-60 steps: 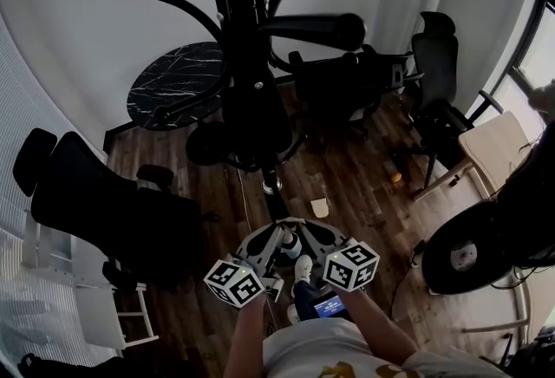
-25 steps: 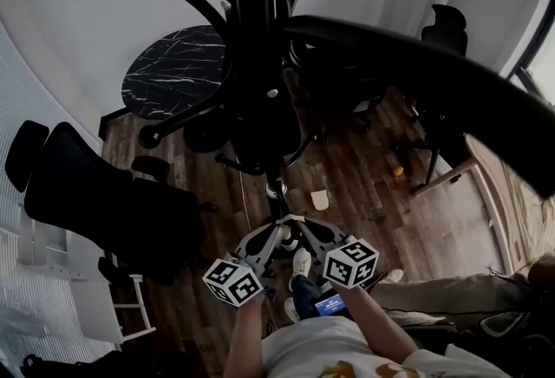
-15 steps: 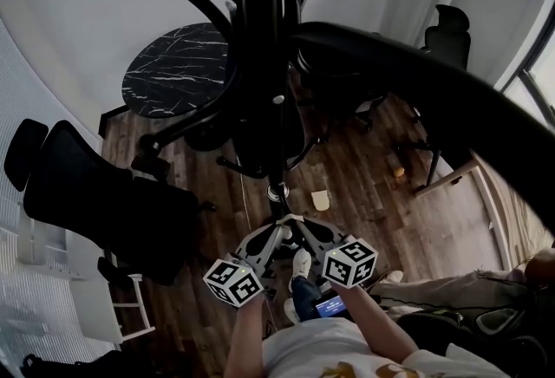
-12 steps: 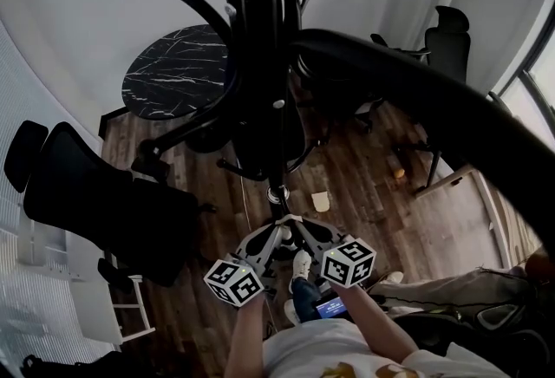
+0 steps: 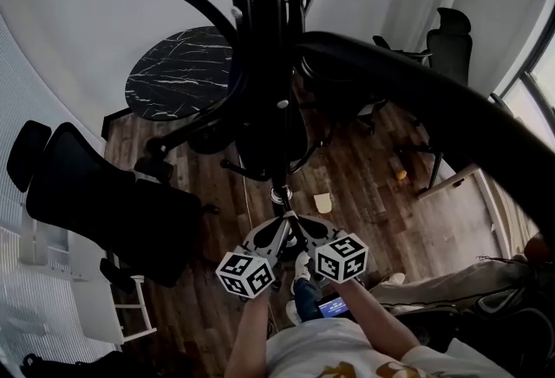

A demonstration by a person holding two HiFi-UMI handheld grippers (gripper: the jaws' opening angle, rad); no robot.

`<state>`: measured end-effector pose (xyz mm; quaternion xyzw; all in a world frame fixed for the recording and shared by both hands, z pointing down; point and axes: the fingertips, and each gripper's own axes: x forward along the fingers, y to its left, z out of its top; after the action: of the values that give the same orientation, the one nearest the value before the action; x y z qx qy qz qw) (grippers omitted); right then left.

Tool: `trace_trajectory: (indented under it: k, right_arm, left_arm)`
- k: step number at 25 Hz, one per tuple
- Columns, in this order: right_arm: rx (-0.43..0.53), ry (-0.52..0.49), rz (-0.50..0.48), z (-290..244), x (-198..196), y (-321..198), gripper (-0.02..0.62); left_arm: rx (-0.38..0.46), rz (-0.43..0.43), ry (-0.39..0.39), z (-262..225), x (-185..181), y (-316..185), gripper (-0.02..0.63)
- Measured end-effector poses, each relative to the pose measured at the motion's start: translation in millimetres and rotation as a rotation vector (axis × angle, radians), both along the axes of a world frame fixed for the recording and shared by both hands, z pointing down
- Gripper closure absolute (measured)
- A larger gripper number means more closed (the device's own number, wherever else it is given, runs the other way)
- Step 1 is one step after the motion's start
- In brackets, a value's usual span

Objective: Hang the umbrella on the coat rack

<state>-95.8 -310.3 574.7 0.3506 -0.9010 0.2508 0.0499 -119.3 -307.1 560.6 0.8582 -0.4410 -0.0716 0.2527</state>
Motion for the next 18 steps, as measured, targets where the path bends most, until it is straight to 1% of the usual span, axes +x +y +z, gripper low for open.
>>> trace_trajectory:
  k: [4,6,10,11,13,14,15,17,18]
  right_arm:
    - [0.015,0.041,0.004,0.2,0.6,-2.1,0.581]
    - [0.015,0.054,0.002,1.2,0.0,-2.6,0.577]
    - [0.030,0.105,0.005,1.1,-0.2,0.5,0.572]
    - [0.039,0.123,0.007,0.9,0.5,1.6,0.572]
    - [0.060,0.162,0.002,0.5,1.9,4.3,0.572]
    - [0.072,0.177,-0.003,-0.2,2.1,5.9,0.572]
    - [0.082,0.185,-0.007,-1.2,1.9,7.9,0.572]
    - [0.094,0.186,-0.009,-3.8,2.4,13.4,0.572]
    - [0.098,0.186,-0.007,-5.0,4.0,16.5,0.572]
  left_arm:
    - [0.021,0.009,-0.099,-0.6,2.1,-0.5,0.583]
    - [0.026,0.011,-0.136,-0.4,2.8,-1.1,0.583]
    - [0.046,-0.035,-0.216,-2.3,4.3,0.6,0.581]
    - [0.053,-0.046,-0.226,-3.4,4.4,1.6,0.581]
    - [0.065,-0.071,-0.236,-5.7,1.9,3.1,0.547]
    - [0.072,-0.083,-0.256,-6.3,-0.6,3.1,0.500]
    - [0.078,-0.093,-0.291,-6.5,-3.3,3.1,0.475]
    - [0.093,-0.099,-0.360,-7.6,-6.3,4.7,0.472]
    - [0.099,-0.099,-0.372,-9.0,-6.3,6.8,0.472]
